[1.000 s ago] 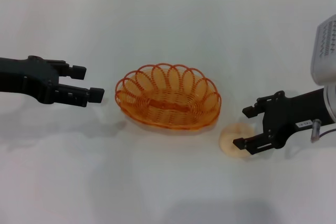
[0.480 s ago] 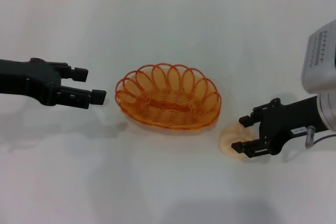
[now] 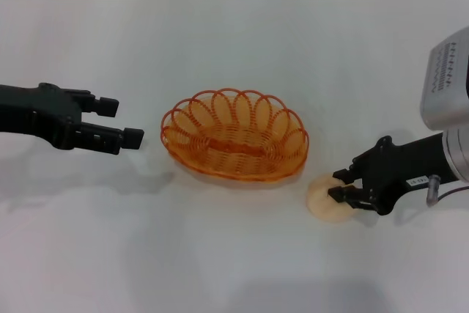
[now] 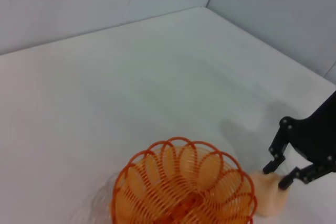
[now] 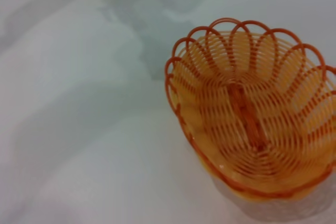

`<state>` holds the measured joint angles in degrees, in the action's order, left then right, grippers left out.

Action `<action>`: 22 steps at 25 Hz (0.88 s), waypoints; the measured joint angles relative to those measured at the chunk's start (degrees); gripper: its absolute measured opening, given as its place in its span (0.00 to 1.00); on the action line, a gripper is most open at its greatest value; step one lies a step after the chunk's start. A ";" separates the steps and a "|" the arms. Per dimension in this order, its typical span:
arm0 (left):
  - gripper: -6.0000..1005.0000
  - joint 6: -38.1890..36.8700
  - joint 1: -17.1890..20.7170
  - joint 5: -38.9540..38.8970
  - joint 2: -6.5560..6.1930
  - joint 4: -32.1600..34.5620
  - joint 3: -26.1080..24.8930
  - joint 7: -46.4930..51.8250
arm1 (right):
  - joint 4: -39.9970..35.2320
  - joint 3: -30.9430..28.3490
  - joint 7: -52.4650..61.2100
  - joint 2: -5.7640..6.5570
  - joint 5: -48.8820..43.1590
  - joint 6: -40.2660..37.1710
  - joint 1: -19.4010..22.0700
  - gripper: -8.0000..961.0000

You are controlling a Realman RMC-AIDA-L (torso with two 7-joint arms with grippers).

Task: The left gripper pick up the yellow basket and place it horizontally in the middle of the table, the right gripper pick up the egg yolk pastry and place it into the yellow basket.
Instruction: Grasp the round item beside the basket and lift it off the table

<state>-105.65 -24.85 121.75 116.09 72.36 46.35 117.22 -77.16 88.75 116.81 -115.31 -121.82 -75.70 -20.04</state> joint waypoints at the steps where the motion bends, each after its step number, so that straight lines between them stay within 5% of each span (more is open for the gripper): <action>1: 0.89 0.00 -0.12 0.20 -0.11 0.06 0.04 0.12 | 0.07 -0.15 0.04 0.00 0.00 0.00 0.00 0.43; 9: 0.89 -0.87 -0.62 0.76 -0.86 0.48 0.25 0.80 | -1.02 -1.05 0.87 0.01 0.00 -0.64 -0.03 0.18; 22: 0.88 -2.46 -1.60 4.34 -1.91 0.68 0.06 0.64 | -12.74 -4.41 5.39 0.04 -0.05 -6.48 -0.17 0.11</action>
<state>-108.10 -26.45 126.09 114.19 73.04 46.40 117.86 -89.90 84.34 122.20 -115.27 -121.87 -82.18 -20.21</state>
